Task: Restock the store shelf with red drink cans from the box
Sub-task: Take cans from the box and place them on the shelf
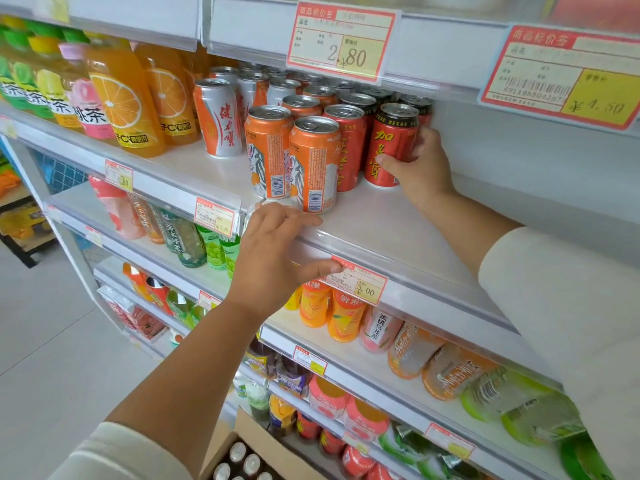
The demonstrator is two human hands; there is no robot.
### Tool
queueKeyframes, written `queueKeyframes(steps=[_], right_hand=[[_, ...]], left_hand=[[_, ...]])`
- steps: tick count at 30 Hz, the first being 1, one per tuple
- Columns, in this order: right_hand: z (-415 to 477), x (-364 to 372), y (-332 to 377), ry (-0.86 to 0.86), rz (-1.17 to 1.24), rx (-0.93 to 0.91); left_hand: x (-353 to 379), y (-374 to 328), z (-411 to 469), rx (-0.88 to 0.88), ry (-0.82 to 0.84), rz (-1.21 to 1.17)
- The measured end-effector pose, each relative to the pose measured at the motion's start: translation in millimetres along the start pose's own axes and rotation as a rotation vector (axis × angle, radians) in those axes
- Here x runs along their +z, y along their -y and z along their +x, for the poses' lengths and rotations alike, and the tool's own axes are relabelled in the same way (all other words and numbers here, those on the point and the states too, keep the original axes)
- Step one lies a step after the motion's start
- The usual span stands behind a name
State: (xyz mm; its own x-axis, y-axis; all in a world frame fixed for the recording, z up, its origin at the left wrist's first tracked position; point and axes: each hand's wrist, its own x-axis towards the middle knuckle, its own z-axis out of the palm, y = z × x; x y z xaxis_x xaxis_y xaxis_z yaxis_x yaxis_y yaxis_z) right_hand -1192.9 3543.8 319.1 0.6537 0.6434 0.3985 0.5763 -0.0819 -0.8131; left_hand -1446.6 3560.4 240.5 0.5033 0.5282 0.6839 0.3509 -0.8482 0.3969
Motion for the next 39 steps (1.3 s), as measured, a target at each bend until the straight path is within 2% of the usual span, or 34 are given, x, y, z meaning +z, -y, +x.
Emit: queueKeyframes(steps=[9, 13, 16, 19, 24, 27, 32, 35, 39], right_hand=[[6.6, 3.5, -12.8, 0.030, 0.014, 0.024], [-5.9, -11.4, -2.9, 0.092, -0.156, 0.073], [-42.4, -31.9, 27.4, 0.076, -0.300, -0.082], [-108.6, -41.7, 59.0, 0.073, -0.157, -0.333], [-226.9, -14.4, 68.8, 0.306, -0.012, -0.557], [-285.1, 31.2, 31.1, 0.513, -0.025, -0.554], [-380.2, 131.4, -99.9, 0.861, -0.124, -0.182], [-433.2, 189.1, -194.7, 1.015, -0.240, -0.004], [-500.6, 258.4, -310.8, 1.168, -0.365, 0.128]], left_hand=[[0.8, 2.1, 0.3, 0.024, 0.013, 0.005], [-9.1, -3.9, 0.0, -0.026, 0.047, -0.022], [-28.0, -9.9, -15.4, -0.111, -0.018, -0.104], [-47.9, -4.4, -58.8, -0.224, -0.092, -0.106], [-56.6, 35.1, -190.9, -0.562, 0.050, -0.092], [-53.1, 55.0, -283.0, -0.864, 0.147, -0.034], [-18.9, 78.0, -421.7, -1.273, 0.391, 0.015], [27.9, 91.8, -488.7, -1.416, 0.483, 0.022], [112.3, 125.3, -582.0, -1.521, 0.522, -0.037]])
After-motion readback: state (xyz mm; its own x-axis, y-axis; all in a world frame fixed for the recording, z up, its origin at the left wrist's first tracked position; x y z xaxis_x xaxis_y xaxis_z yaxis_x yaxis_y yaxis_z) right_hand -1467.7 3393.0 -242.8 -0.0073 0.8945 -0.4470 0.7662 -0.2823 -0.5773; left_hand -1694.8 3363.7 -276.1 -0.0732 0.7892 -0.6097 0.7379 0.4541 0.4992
